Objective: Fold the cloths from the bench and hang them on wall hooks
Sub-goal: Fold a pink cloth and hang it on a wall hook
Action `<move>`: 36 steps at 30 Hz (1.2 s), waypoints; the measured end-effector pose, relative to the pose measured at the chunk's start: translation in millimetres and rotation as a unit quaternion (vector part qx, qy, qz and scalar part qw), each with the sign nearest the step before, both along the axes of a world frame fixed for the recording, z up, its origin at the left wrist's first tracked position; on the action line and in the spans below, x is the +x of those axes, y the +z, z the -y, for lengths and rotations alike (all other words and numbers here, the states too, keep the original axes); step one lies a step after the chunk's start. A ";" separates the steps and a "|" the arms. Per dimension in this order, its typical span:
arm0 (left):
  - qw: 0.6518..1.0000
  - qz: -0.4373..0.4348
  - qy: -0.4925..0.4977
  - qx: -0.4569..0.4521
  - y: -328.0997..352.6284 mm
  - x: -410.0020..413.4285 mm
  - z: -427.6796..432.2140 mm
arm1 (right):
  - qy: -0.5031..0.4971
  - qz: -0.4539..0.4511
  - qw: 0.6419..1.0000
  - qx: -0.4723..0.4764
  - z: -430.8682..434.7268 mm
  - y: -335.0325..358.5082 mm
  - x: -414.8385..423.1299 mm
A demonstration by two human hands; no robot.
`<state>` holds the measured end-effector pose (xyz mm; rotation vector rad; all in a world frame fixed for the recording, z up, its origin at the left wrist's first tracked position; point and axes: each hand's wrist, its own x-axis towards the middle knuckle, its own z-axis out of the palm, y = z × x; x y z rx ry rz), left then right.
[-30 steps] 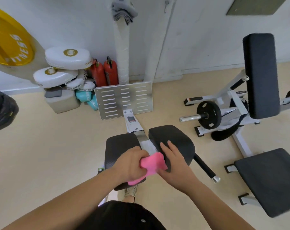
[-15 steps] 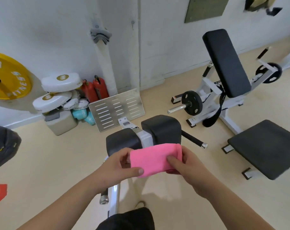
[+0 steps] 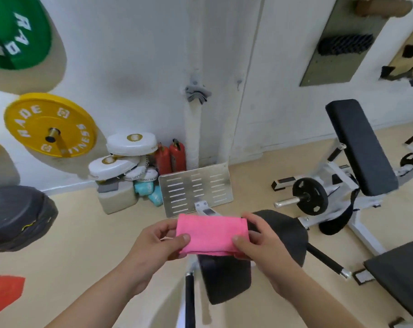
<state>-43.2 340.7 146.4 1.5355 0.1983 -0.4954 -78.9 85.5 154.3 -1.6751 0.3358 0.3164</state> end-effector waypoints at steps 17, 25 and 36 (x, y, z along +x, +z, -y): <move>0.999 0.034 -0.016 0.025 29.9 305.7 -211.3 | -0.081 0.063 0.995 -0.007 -244.3 36.1 283.7; 0.986 0.090 -0.136 0.041 45.6 436.0 -107.1 | -0.160 0.063 0.983 -0.062 -142.8 42.3 378.7; 0.983 0.080 -0.155 0.060 65.0 611.3 9.6 | -0.187 0.114 0.975 -0.037 -31.1 56.0 553.1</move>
